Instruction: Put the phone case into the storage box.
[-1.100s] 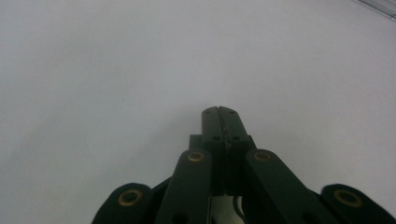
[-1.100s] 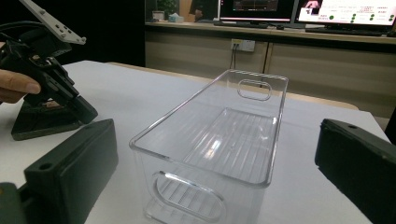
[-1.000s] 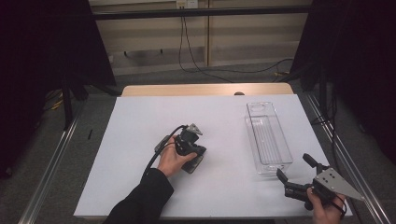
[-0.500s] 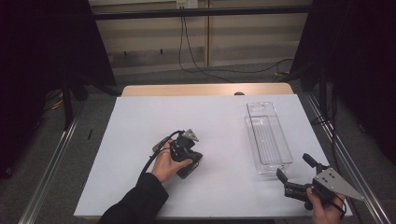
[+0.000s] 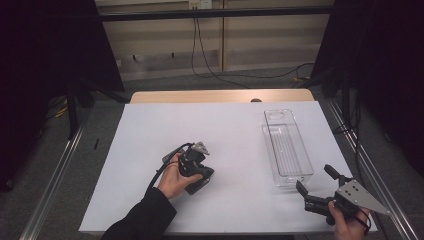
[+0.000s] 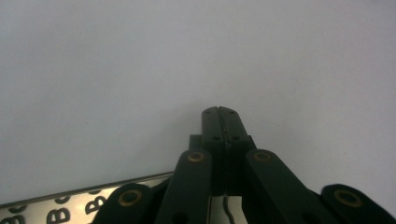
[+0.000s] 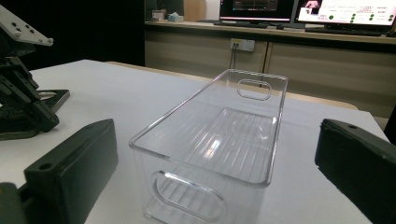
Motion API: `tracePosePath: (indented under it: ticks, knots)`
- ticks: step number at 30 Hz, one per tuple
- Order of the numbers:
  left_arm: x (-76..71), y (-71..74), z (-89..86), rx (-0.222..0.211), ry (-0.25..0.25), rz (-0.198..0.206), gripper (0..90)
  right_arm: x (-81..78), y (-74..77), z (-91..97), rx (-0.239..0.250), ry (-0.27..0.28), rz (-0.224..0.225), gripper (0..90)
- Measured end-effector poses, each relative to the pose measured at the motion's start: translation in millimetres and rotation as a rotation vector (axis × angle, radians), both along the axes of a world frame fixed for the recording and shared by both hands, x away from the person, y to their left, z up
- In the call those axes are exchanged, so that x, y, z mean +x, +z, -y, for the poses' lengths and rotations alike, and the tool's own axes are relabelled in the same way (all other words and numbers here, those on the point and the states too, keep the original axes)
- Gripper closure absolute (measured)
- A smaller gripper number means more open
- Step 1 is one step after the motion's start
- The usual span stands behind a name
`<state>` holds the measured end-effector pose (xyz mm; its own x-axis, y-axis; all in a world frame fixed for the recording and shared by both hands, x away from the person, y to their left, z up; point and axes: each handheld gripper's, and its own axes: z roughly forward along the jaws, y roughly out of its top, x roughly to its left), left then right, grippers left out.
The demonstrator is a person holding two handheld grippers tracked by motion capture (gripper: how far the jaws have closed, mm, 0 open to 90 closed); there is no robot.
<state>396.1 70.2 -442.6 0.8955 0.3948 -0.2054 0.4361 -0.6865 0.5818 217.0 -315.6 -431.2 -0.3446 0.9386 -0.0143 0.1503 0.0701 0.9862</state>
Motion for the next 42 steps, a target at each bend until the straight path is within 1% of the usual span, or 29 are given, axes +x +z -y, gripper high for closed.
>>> tracePosePath:
  ticks: [1, 13, 15, 17, 20, 21, 22, 24, 29, 30, 35, 38, 40, 42]
  knots:
    - [-1.0, 0.0, -2.1, 0.000, -0.006, -0.003, 90.0, 0.0, 0.0, 0.0, 0.000, 0.000, 0.000, 0.0]
    - [-12.0, 0.1, -16.7, -0.013, 0.000, -0.021, 90.0, 0.2, -0.1, 0.1, -0.001, -0.002, 0.000, 0.0]
    - [-13.5, 0.3, -21.1, -0.009, -0.011, -0.020, 90.0, 0.1, -0.1, 0.2, -0.004, -0.002, -0.001, 0.0]
    - [-15.0, 0.0, -23.8, -0.019, -0.008, -0.025, 90.0, 0.0, -0.2, 0.1, -0.004, -0.002, -0.002, 0.0]
    - [-16.4, 0.1, -26.8, -0.018, -0.011, -0.024, 90.0, -0.2, -0.1, -0.1, -0.003, -0.004, -0.001, 0.0]
    - [-17.1, 0.2, -27.9, -0.020, -0.013, -0.030, 90.0, -0.3, -0.1, -0.1, -0.003, -0.003, 0.000, 0.0]
    - [-18.0, 0.3, -28.8, -0.018, -0.010, -0.025, 90.0, -0.2, -0.1, -0.1, -0.003, -0.003, 0.000, 0.0]
    - [-19.8, 0.3, -31.6, -0.022, -0.011, -0.031, 90.0, -0.2, -0.1, 0.0, -0.002, -0.003, -0.002, 0.0]
    - [-24.6, 0.7, -41.8, -0.025, -0.009, -0.036, 90.0, -0.3, -0.1, 0.1, -0.002, -0.004, 0.000, 0.0]
    - [-25.2, 1.0, -43.4, -0.017, -0.008, -0.032, 90.0, -0.4, -0.1, 0.0, -0.002, -0.004, -0.001, 0.0]
    - [-30.9, 2.0, -53.2, -0.011, -0.009, -0.034, 90.0, -0.2, -0.1, -0.2, -0.003, -0.003, 0.000, 0.0]
    - [-34.0, 1.9, -58.1, -0.015, -0.001, -0.029, 90.0, -0.1, -0.1, -0.4, -0.003, -0.003, 0.000, 0.0]
    - [-35.6, 2.8, -61.1, -0.003, 0.000, -0.023, 90.0, -0.2, -0.1, -0.4, -0.004, -0.002, 0.000, 0.0]
    - [-36.8, 2.4, -63.9, -0.013, 0.007, -0.025, 90.0, -0.1, -0.1, -0.3, -0.005, -0.003, 0.000, 0.0]
